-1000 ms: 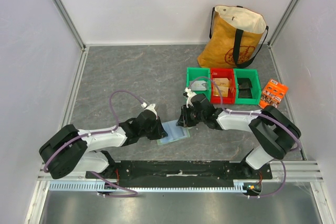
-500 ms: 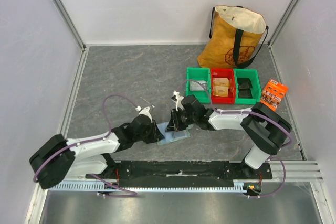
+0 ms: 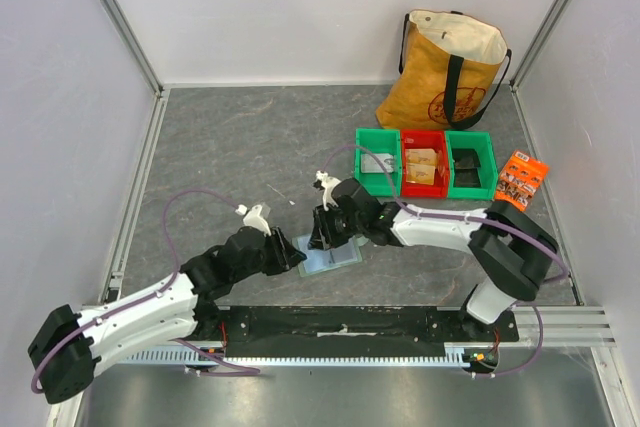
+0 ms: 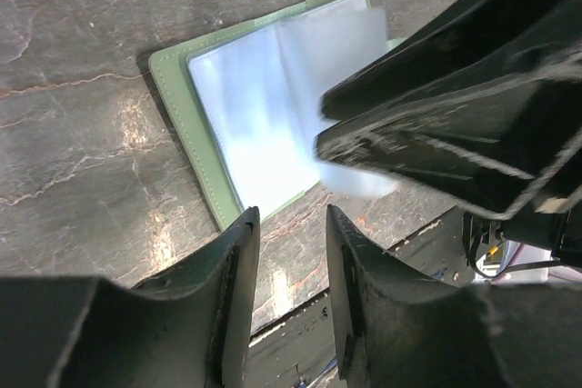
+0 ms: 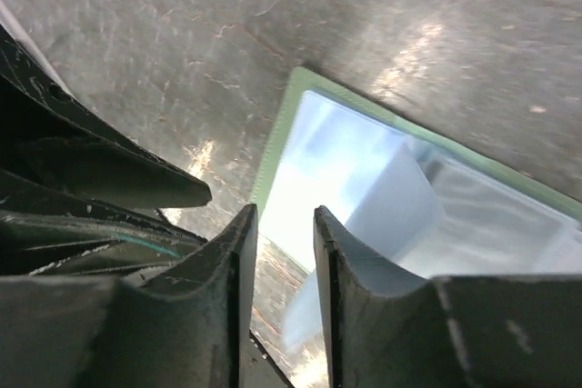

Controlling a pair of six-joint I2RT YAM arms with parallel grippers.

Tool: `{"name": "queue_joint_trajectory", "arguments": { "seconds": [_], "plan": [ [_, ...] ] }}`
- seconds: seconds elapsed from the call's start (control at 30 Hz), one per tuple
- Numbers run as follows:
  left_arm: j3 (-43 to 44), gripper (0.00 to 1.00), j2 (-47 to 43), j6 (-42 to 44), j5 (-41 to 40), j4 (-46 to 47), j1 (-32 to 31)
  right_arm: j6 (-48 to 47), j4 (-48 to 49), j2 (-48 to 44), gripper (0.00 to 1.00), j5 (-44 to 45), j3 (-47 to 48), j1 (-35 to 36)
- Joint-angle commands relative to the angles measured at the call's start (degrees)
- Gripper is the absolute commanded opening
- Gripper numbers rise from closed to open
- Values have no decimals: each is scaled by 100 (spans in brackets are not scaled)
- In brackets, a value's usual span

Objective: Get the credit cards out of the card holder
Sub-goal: Remove the credit card from the card holder.

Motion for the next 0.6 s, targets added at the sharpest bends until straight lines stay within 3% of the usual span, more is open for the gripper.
{"name": "queue_joint_trajectory", "arguments": {
  "seconds": [0.0, 0.17, 0.57],
  "plan": [
    [338, 43, 51, -58, 58, -95, -36, -459, -629, -844, 41, 898, 168, -172],
    [733, 47, 262, 127, 216, -121, -28, -512, -639, -1512, 59, 1119, -218, -550],
    [752, 45, 1580, 320, -109, -104, -28, -354, -586, -1083, 59, 750, -684, -859]
  ]
}}
